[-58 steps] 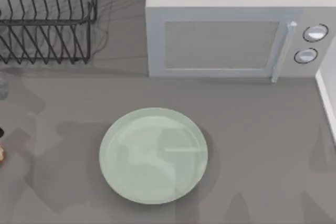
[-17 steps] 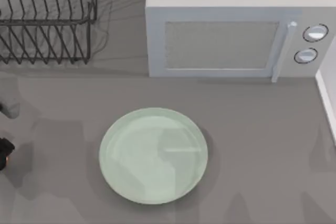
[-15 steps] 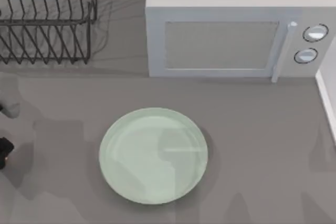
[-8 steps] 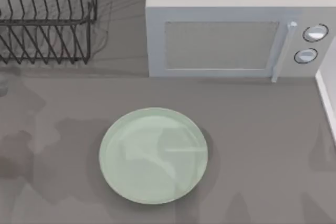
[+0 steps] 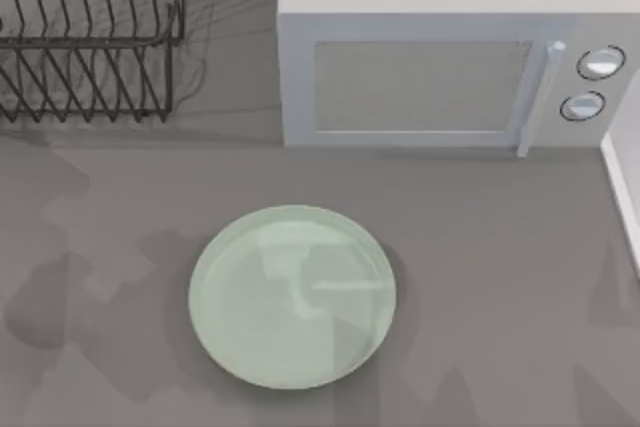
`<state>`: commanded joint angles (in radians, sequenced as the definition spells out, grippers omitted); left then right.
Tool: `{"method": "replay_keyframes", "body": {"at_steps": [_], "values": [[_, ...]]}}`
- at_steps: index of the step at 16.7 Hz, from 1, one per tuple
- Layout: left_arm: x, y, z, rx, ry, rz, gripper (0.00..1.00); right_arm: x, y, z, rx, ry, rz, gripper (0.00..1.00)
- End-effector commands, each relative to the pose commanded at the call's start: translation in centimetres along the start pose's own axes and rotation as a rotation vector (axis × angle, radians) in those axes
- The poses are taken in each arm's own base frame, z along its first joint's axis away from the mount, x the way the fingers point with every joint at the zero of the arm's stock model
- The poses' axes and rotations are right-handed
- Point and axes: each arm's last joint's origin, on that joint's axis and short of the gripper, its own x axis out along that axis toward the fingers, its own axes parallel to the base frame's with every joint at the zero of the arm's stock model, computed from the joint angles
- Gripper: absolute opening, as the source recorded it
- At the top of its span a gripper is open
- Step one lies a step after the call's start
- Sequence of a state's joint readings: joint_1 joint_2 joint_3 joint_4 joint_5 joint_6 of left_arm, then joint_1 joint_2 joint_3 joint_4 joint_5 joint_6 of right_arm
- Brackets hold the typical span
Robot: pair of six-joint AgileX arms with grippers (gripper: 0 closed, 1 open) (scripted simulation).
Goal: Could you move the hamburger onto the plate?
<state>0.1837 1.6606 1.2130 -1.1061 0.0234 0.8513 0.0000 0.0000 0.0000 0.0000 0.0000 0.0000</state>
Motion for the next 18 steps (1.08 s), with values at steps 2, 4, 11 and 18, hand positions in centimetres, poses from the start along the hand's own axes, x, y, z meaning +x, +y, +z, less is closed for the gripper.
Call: {"method": "replay_keyframes", "body": {"at_steps": [2, 4, 11, 18], "values": [[0.0, -0.1, 0.3, -0.004, 0.000, 0.000, 0.00, 0.0, 0.0, 0.0, 0.000, 0.000, 0.000, 1.00], [0.0, -0.5, 1.5, -0.020, 0.001, 0.001, 0.00, 0.0, 0.0, 0.0, 0.000, 0.000, 0.000, 1.00], [1.1, -6.1, 9.6, -0.193, 0.038, -0.010, 0.00, 0.0, 0.0, 0.0, 0.000, 0.000, 0.000, 1.00], [2.8, -17.4, 16.4, -0.510, 0.066, 0.012, 0.00, 0.0, 0.0, 0.0, 0.000, 0.000, 0.000, 1.00]]}}
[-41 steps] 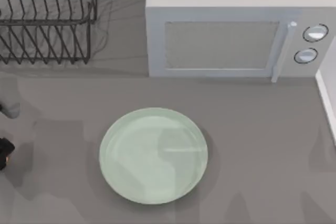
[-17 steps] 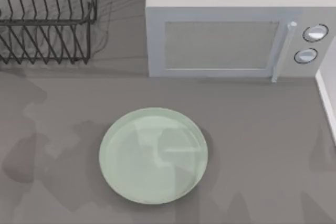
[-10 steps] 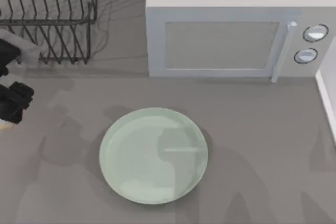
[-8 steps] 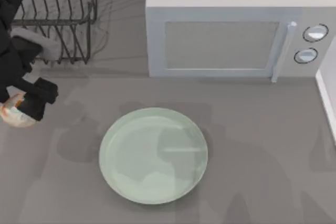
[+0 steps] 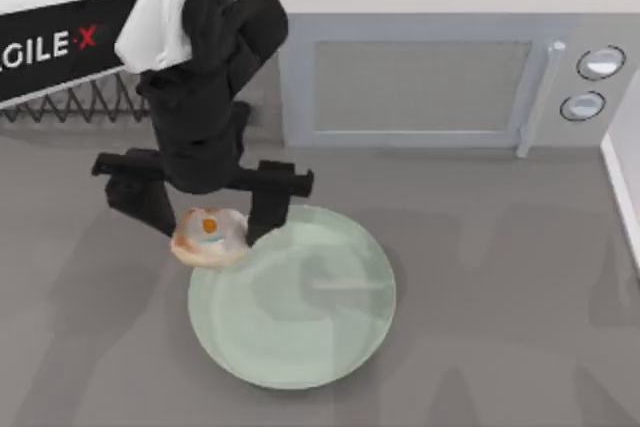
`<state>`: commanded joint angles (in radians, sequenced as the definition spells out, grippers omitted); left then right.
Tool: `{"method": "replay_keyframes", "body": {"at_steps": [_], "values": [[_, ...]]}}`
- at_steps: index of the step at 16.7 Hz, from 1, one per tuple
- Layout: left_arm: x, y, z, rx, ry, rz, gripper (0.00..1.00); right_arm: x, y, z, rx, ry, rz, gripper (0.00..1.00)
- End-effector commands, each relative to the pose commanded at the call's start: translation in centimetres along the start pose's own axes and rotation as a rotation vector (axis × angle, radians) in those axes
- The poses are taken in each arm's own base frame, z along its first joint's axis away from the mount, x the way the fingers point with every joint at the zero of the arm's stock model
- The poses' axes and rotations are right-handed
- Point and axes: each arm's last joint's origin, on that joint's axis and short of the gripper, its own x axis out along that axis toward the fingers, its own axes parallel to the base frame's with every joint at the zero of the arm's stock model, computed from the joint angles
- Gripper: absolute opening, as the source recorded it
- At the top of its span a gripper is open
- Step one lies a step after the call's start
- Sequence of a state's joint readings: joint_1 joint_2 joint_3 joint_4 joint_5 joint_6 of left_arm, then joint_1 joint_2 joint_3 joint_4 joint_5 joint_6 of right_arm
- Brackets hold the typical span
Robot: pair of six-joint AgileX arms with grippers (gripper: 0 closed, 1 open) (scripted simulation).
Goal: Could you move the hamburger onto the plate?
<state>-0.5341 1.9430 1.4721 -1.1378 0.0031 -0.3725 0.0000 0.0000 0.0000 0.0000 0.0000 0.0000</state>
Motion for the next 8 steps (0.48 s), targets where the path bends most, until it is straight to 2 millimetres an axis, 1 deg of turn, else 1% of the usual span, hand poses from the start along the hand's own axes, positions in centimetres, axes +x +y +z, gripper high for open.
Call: {"method": "replay_keyframes", "body": {"at_steps": [2, 4, 6, 8], "values": [[-0.1, -3.1, -0.7, -0.047, -0.022, -0.002, 0.00, 0.0, 0.0, 0.0, 0.000, 0.000, 0.000, 1.00], [-0.3, -5.4, -1.4, -0.073, -0.045, -0.008, 0.00, 0.0, 0.0, 0.0, 0.000, 0.000, 0.000, 1.00], [-0.5, -6.7, -1.9, -0.084, -0.059, -0.013, 0.00, 0.0, 0.0, 0.0, 0.000, 0.000, 0.000, 1.00], [-0.5, -6.9, -2.0, -0.086, -0.061, -0.014, 0.00, 0.0, 0.0, 0.0, 0.000, 0.000, 0.000, 1.00]]}}
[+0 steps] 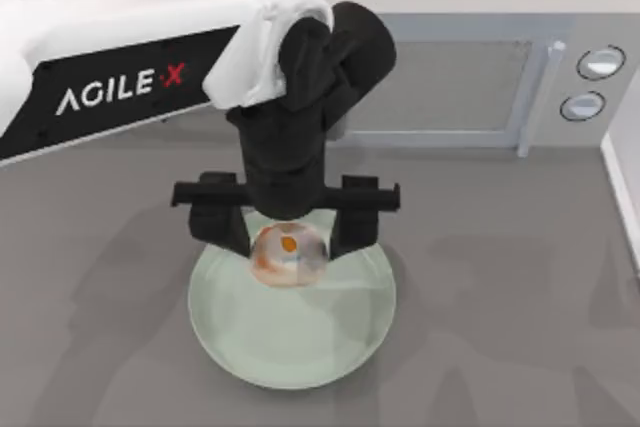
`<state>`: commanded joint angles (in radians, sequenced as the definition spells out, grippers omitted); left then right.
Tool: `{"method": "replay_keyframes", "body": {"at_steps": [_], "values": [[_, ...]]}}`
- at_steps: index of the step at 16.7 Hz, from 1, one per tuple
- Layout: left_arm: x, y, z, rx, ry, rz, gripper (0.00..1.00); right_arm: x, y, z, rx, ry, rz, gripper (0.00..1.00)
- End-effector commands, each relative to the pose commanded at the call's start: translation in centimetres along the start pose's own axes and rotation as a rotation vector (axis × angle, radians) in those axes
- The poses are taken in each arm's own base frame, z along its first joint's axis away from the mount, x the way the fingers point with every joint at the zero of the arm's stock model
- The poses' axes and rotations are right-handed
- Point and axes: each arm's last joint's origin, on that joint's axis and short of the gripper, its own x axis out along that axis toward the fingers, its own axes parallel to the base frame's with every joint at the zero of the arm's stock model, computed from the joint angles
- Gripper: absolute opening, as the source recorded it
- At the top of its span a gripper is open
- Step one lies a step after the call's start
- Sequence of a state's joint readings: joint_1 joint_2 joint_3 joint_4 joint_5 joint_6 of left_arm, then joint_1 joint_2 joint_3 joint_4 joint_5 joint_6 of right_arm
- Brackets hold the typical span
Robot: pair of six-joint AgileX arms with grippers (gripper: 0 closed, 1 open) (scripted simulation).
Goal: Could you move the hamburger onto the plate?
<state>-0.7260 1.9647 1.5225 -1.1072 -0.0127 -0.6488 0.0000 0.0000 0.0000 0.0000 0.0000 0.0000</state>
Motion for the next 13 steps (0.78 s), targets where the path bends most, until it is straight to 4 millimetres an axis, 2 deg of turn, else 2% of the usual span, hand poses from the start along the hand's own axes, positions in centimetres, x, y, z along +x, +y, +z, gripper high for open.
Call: {"method": "replay_keyframes", "body": {"at_steps": [4, 11, 13], "values": [[0.1, 0.2, 0.0, -0.002, 0.003, 0.001, 0.00, 0.0, 0.0, 0.0, 0.000, 0.000, 0.000, 1.00], [4.4, 0.0, -0.1, 0.000, -0.001, -0.001, 0.00, 0.0, 0.0, 0.0, 0.000, 0.000, 0.000, 1.00], [4.5, 0.0, -0.1, 0.000, 0.000, 0.000, 0.00, 0.0, 0.0, 0.0, 0.000, 0.000, 0.000, 1.00]]}}
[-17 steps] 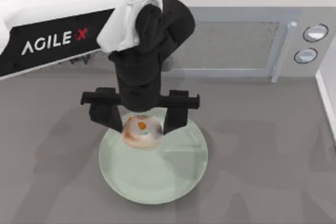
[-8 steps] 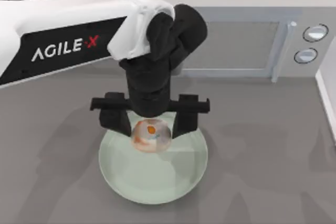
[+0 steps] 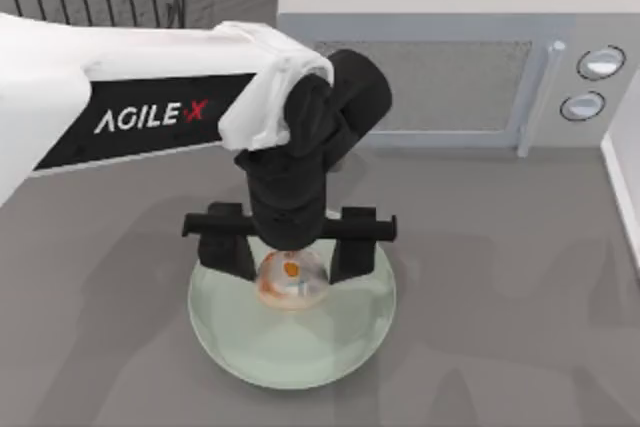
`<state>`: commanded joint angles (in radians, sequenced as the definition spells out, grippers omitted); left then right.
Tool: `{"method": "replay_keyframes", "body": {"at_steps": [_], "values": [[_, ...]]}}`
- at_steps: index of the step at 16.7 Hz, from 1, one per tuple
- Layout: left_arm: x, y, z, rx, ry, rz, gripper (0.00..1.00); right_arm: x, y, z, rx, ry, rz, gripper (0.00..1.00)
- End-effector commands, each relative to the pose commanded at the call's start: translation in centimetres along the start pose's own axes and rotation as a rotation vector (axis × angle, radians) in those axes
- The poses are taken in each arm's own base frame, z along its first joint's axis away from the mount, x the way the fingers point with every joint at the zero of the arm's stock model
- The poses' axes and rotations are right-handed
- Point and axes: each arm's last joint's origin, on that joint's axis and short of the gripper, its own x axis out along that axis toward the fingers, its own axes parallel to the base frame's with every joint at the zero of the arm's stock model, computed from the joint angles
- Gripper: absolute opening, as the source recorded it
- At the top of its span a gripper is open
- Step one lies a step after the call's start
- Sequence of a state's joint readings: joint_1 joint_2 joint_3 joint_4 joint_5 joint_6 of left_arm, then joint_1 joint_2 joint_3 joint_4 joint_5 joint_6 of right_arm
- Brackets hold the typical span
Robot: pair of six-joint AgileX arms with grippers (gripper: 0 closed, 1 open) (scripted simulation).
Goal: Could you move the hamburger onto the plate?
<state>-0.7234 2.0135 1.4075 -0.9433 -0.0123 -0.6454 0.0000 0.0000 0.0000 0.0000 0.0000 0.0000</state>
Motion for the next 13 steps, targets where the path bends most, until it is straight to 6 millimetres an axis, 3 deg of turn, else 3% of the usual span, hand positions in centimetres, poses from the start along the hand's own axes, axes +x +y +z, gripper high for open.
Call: {"method": "replay_keyframes", "body": {"at_steps": [2, 13], "values": [[0.00, 0.00, 0.00, 0.000, 0.000, 0.000, 0.00, 0.00, 0.00, 0.00, 0.000, 0.000, 0.000, 1.00], [0.00, 0.00, 0.00, 0.000, 0.000, 0.000, 0.83, 0.00, 0.00, 0.00, 0.000, 0.000, 0.000, 1.00]]}}
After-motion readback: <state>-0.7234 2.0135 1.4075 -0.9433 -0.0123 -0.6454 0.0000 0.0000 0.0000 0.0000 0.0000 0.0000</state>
